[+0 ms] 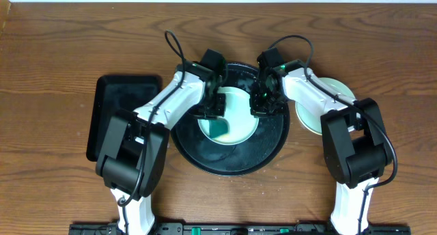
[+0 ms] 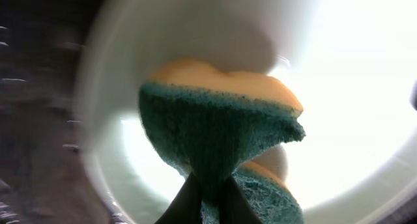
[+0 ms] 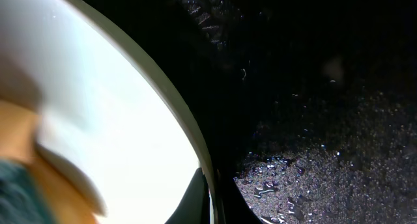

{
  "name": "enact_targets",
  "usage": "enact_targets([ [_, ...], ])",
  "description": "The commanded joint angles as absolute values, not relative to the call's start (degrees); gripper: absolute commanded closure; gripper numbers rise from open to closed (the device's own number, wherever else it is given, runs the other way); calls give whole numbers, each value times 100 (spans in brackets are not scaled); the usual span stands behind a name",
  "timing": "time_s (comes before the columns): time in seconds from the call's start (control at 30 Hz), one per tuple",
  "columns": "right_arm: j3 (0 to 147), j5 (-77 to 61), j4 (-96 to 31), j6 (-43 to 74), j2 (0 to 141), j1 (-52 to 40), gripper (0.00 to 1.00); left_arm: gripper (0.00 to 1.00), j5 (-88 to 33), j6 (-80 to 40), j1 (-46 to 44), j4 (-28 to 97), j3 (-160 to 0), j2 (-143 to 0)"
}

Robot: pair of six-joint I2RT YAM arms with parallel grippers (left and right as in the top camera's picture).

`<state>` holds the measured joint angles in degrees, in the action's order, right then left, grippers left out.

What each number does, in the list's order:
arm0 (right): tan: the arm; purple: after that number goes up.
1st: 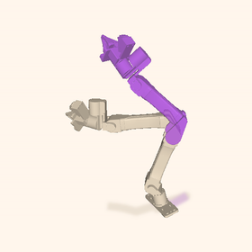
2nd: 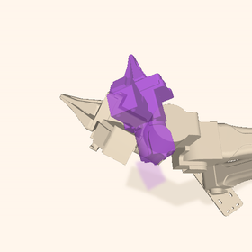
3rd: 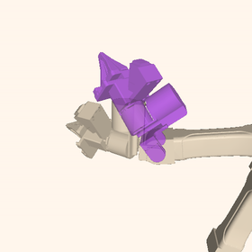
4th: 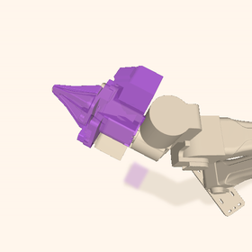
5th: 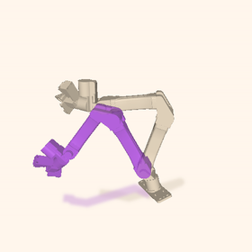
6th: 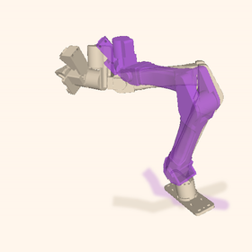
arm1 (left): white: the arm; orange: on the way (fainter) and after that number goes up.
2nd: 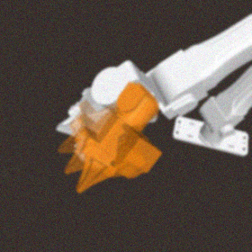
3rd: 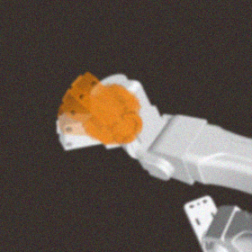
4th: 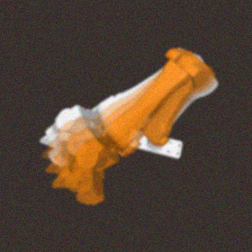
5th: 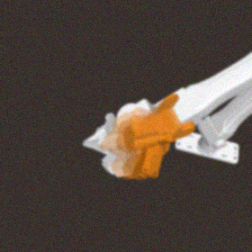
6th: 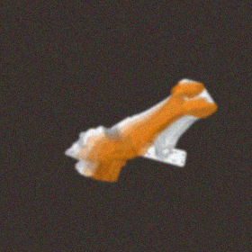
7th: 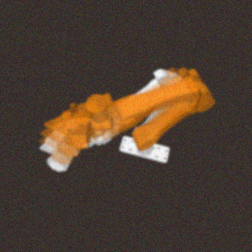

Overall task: Clean dirty plates on tray and stack at the side
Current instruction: 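Scrub the last pale green plate with the sponge in the left gripper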

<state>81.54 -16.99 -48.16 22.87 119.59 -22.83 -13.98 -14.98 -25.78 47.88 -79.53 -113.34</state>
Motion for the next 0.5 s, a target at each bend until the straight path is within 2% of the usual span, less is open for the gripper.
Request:
enact_targets([
  [0.0, 7957, -1485, -4838, 2311, 12252, -2443, 99, 92, -2025, -1308, -2880, 4683, -7861, -11434],
  [0.17, 7957, -1485, -4845, 2311, 12252, -2445, 99, 92, -1643, -1302, -2827, 3830, -7861, -11434],
  [0.33, 7957, -1485, -4845, 2311, 12252, -2443, 99, 93, -5, -1313, -2519, 3218, -7863, -11434],
  [0.47, 7957, -1485, -4858, 2311, 12252, -2445, 99, 93, 897, -1306, -2294, 3430, -7992, -11384],
])
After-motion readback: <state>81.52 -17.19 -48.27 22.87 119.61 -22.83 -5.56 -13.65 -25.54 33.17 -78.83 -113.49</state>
